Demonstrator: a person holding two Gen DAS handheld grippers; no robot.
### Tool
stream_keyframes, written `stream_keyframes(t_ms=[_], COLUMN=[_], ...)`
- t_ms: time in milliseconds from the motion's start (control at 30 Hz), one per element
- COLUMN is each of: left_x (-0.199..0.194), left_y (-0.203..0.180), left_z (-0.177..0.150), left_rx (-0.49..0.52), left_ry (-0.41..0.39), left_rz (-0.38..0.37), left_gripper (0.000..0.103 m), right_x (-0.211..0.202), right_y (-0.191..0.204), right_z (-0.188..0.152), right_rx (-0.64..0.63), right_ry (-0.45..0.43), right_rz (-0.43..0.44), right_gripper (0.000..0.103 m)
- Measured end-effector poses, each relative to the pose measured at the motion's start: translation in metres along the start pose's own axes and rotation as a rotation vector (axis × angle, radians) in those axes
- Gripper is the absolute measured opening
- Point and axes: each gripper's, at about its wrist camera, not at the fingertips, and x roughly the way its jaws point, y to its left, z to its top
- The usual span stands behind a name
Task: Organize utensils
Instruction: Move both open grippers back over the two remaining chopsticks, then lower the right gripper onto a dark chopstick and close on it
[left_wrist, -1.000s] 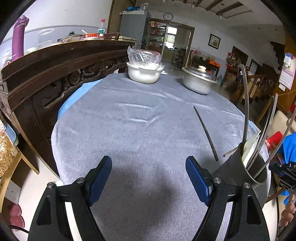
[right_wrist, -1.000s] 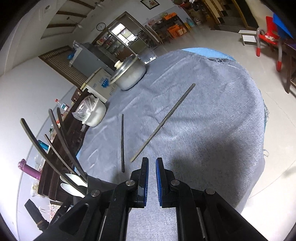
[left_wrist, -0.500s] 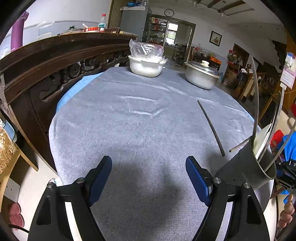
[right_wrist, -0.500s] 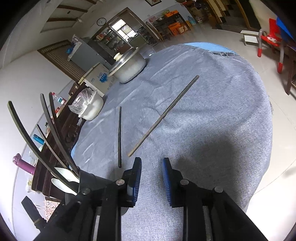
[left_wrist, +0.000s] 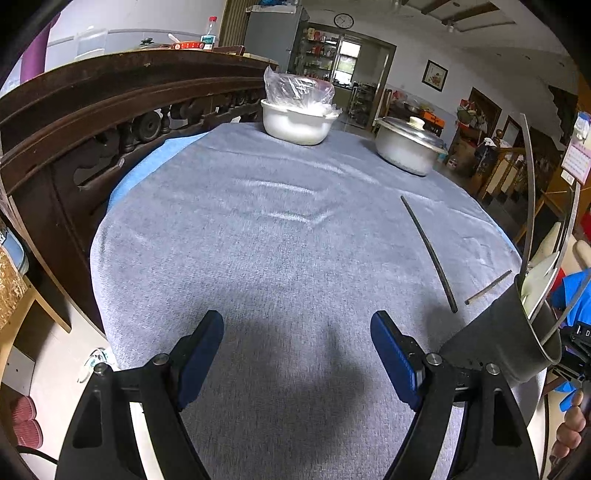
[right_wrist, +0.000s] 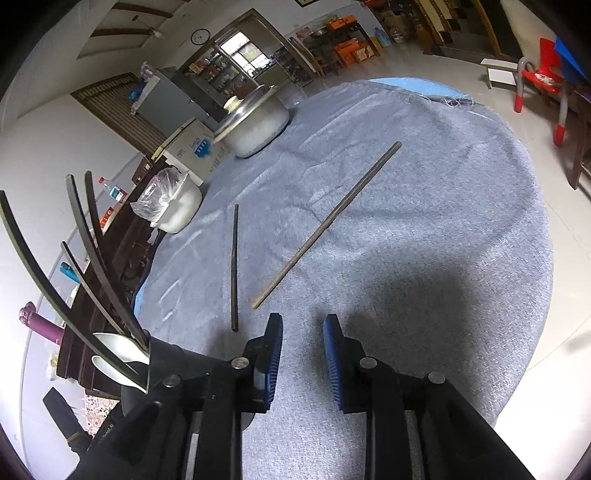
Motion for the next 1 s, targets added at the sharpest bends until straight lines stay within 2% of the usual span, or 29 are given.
stream_keyframes(t_ms=[567, 733, 1000], left_x=[0.015, 0.016, 0.029], left_y=[0.012, 0.014, 0.012], left_z=[0.018, 0.037, 0.057], left_rx=[-0.033, 0.001, 0.067], left_ry=[0.015, -0.012, 0.01], left_rz=[-0.007, 0.015, 0.041], left_gripper=[0.082, 0.082, 0.082], right_x=[0.004, 0.0, 0.005], right_y=[0.004, 0.005, -0.004], right_z=[0.015, 0.032, 0.064], right_rx=[0.005, 0.008, 0.047], right_ry=[0.005, -0.013, -0.004], right_rz=[-0.006, -0.019, -0.044], right_gripper=[0.026, 0.026, 0.026])
